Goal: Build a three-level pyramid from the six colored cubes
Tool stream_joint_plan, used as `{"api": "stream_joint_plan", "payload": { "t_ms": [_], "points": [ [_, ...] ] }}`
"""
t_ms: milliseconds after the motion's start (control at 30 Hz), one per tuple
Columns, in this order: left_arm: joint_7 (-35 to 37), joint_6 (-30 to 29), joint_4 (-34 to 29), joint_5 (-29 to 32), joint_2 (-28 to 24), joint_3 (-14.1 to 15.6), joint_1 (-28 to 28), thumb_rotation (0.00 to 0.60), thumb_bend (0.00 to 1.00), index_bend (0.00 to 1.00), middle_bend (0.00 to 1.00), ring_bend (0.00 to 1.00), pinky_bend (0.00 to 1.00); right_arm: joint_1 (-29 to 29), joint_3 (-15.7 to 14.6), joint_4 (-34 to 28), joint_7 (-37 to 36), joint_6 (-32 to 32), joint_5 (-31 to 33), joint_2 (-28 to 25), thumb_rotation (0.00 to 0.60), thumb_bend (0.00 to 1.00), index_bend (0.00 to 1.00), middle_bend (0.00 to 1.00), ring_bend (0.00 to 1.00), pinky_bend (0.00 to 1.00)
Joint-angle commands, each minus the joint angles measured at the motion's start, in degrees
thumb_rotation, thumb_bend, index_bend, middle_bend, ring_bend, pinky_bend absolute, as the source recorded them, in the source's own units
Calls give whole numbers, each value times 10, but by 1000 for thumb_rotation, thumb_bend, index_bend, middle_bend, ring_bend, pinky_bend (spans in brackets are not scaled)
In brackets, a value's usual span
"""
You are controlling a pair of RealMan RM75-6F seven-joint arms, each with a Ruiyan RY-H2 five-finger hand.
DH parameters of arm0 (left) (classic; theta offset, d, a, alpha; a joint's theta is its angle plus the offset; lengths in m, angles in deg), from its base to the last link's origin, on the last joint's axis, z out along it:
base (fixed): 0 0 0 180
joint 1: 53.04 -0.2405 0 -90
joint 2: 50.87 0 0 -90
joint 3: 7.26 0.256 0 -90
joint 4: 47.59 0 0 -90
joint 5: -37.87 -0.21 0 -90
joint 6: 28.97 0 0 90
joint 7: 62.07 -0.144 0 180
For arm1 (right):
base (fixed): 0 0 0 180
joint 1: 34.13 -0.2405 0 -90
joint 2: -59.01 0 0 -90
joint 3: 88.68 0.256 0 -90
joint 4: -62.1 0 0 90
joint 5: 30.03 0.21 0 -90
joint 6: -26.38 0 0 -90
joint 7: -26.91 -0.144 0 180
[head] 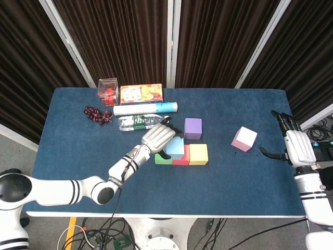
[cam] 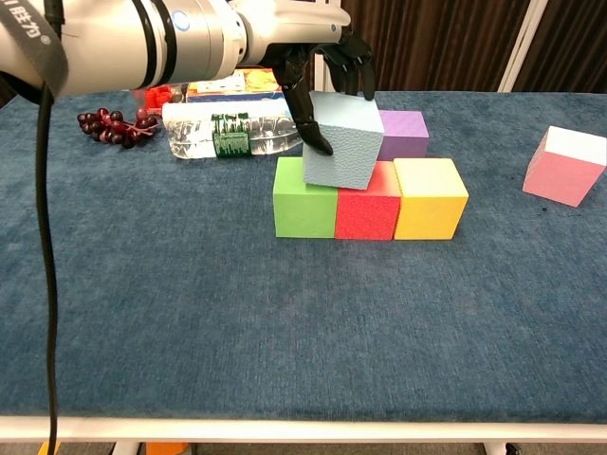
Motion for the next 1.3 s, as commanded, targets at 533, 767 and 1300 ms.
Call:
{"api": "stream_joint_plan", "payload": {
  "t_ms": [533,767,1300],
  "points": [
    [17,9,17,-11,12,1,0,600,92,323,490,239,68,-1,1,3,1,-2,4,2,600,93,0,102,0,0],
    [21,11,21,-15,15,0,0,600,92,322,490,240,68,-1,2,5,0,-3,4,3,600,93,0,102,0,0],
    [23,15,31,-14,21,2,1,600,92,311,459,239,67,-3,4,6,-1,-6,7,3,600,94,0,102,0,0]
  ]
}}
